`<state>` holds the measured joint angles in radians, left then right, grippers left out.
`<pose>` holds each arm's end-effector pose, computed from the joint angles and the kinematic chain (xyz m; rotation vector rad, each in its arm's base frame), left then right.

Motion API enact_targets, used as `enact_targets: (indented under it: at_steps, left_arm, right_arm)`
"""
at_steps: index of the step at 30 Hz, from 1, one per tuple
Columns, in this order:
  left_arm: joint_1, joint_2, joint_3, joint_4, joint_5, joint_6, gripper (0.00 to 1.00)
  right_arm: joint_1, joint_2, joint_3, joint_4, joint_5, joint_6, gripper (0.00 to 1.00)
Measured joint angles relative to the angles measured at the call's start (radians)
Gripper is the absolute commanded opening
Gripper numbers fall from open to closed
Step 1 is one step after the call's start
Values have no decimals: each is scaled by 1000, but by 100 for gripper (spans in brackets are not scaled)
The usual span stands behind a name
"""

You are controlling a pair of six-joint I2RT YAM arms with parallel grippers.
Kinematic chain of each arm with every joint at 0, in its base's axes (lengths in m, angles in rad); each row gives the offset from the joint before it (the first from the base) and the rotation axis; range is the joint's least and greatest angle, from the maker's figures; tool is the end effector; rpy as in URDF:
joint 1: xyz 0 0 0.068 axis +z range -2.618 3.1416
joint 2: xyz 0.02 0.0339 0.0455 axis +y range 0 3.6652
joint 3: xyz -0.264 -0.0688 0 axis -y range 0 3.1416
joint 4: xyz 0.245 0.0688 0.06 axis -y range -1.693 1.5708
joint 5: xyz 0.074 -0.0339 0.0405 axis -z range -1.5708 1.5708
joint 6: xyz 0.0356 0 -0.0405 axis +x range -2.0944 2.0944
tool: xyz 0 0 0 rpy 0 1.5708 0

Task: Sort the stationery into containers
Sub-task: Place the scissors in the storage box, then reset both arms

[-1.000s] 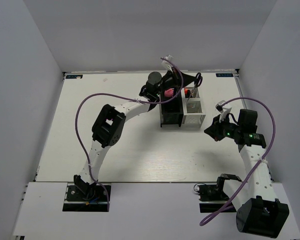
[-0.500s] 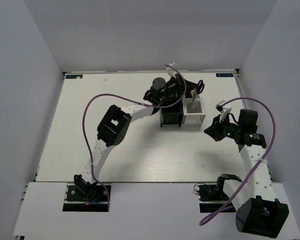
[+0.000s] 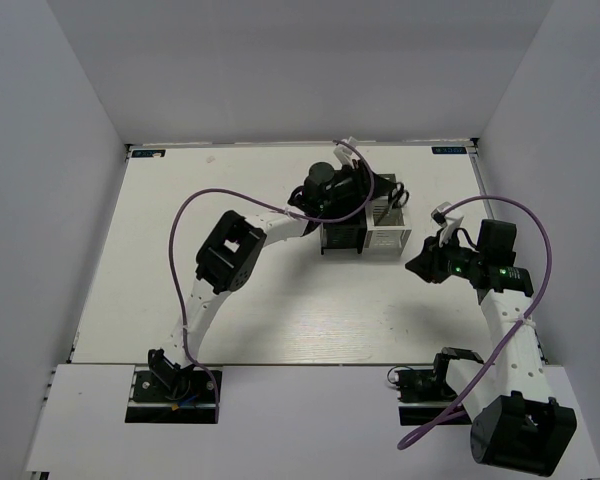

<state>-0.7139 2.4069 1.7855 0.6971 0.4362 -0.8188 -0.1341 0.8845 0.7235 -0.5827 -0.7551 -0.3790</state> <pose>0.4104 -0.3754 0.2047 0.3109 1.6870 -1.5145 0.1794 0.0004 0.2700 -0.6215 2.0469 0.5737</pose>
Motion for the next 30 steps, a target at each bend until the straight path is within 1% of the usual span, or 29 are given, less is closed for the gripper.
enact_targets:
  at_steps: [1,2,3,6,7,8,9,10,11,12,13,14,15,16,18,19,21,24,26,28,30]
  left_arm:
    - [-2,0,-4,-8,0,9,51]
    - [-3,0,-7,-16,-1,16,58]
    - [-4,0,-8,-7,-1,18,60]
    - [-9,-15,-9,-30,-1,38,60]
    - [-9,-16,-8,-40,0,44,58]
    - [-11,-16,-7,-49,0,51,48]
    - [-12,-16,-2,-64,1,57,39]
    - [-13,-16,9,-78,2,58,29]
    - [-14,-16,20,-96,3,64,20]
    - [-14,-16,36,-112,5,70,8]
    - [-16,-16,55,-128,10,77,6]
    - [-18,-16,78,-150,14,90,6]
    - [-21,-19,98,-171,18,103,12]
    - [-25,-27,113,-194,21,121,26]
    - [-39,-71,119,-274,22,171,50]
    - [-49,-104,113,-316,19,200,63]
    - [-74,-198,87,-424,1,266,100]
    - [-116,-410,35,-677,-69,343,100]
    - [-147,-579,-14,-846,-182,413,100]
    - [-171,-801,-150,-989,-303,480,100]
    - [-182,-1027,-309,-1099,-398,509,100]
  right_arm:
    - [-2,0,0,-2,-3,0,36]
    - [-3,0,0,-3,-6,-2,37]
    - [-3,0,0,-4,-8,-5,39]
    - [-4,1,0,-8,-13,-8,39]
    - [-5,1,0,-10,-14,-10,39]
    - [-6,1,0,-12,-16,-10,33]
    - [-8,1,0,-14,-18,-14,4]
    - [-10,1,0,-14,-19,-22,4]
    - [-11,1,0,-17,-23,-14,0]
    - [-13,1,0,-20,-24,-13,0]
    - [-14,0,0,-20,-24,-6,0]
    - [-16,-2,0,-19,-23,-2,9]
    - [-18,-4,0,-18,-21,9,32]
    - [-21,-7,0,-14,-16,22,48]
    - [-23,-12,0,-4,-9,50,90]
    - [-23,-13,0,3,-8,55,90]
    - [-23,-13,0,15,2,77,90]
    - [-23,-24,0,50,55,187,90]
    - [-23,-52,-2,89,121,285,90]
    - [-24,-86,-7,122,156,348,90]
    - [-24,-100,-12,143,155,377,90]
